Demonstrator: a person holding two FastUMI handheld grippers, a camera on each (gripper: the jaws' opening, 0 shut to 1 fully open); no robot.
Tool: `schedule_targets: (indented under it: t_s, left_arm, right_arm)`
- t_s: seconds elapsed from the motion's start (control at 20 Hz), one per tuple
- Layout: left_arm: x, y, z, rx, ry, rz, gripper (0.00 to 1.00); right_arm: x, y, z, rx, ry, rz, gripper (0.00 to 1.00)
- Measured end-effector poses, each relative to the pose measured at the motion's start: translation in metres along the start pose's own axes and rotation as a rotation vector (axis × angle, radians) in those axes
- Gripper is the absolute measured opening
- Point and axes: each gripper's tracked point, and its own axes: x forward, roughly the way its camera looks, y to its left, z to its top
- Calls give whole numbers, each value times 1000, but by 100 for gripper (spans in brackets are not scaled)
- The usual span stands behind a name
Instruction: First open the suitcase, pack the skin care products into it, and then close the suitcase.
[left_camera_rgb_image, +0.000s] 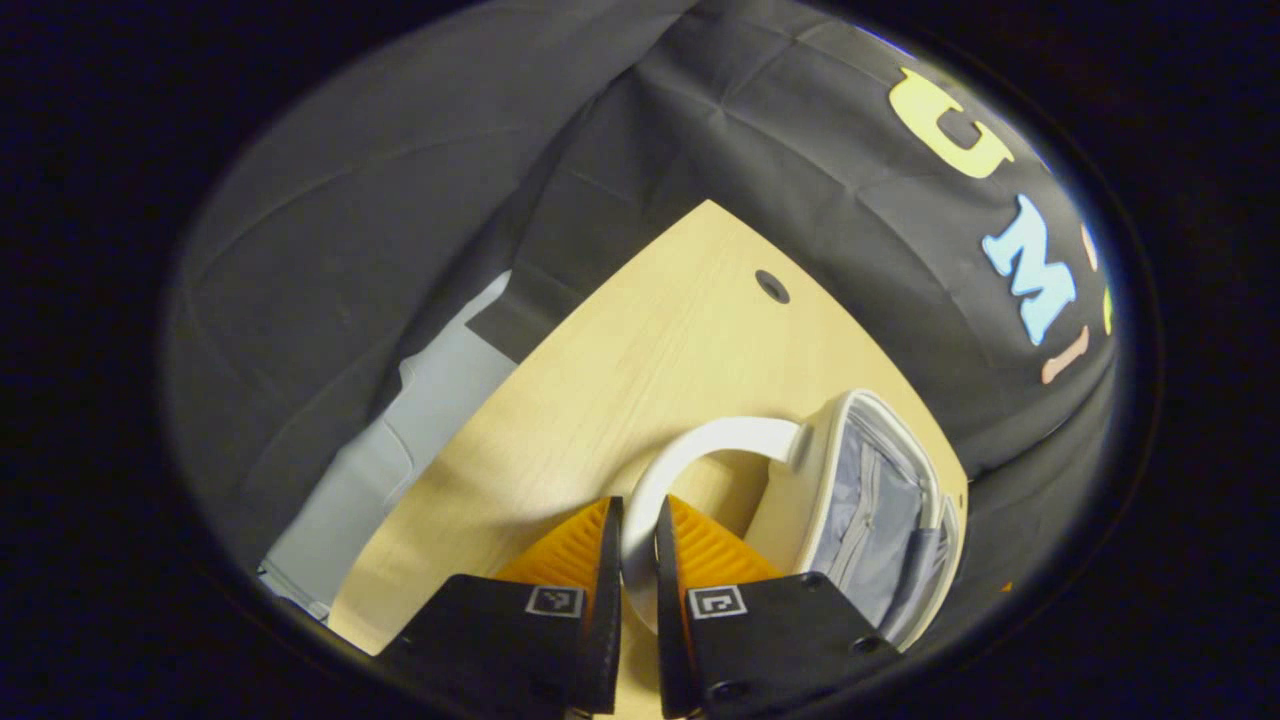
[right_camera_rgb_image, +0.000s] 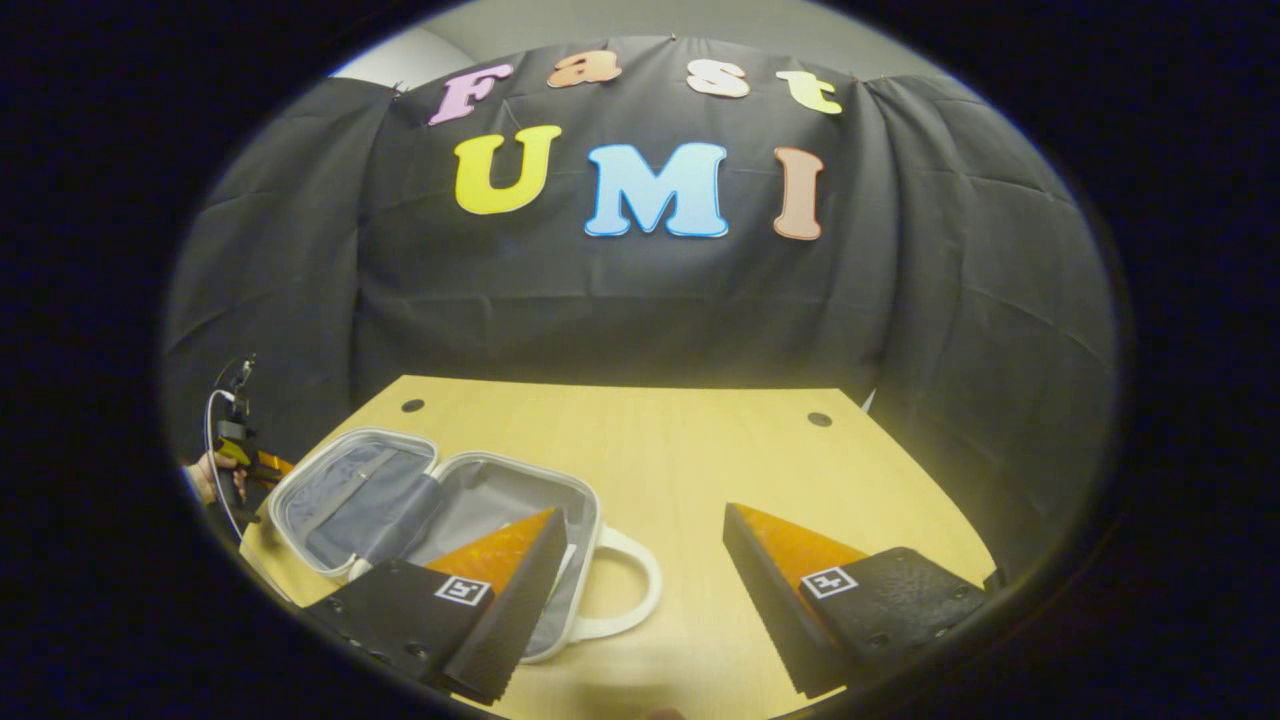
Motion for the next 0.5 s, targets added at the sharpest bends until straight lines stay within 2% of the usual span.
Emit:
schedule_targets:
  t_s: [0.05, 0.15, 0.25, 0.3, 0.4, 0.5]
  left_arm:
    - [-3, -2, 1, -27, -7, -9, 18]
    - [-11, -7, 10, -63, -31, -28, 18]
    - [-25, -14, 11, -33, -52, -36, 13]
    - [-35, -24, 15, -11, -66, -42, 13]
    - [-57, -43, 26, 31, -109, -55, 13]
    - [-87, -68, 37, 56, -152, -82, 12]
  right_arm:
    - [-1, -3, 1, 3, -3, -3, 96]
    - [-2, -9, 4, 12, -14, -10, 96]
    - [-4, -16, 7, 22, -26, -13, 96]
    - [-4, -20, 8, 25, -31, -14, 100]
    - [-4, -27, 9, 29, -37, -8, 96]
    - [-4, -34, 12, 34, -47, 2, 96]
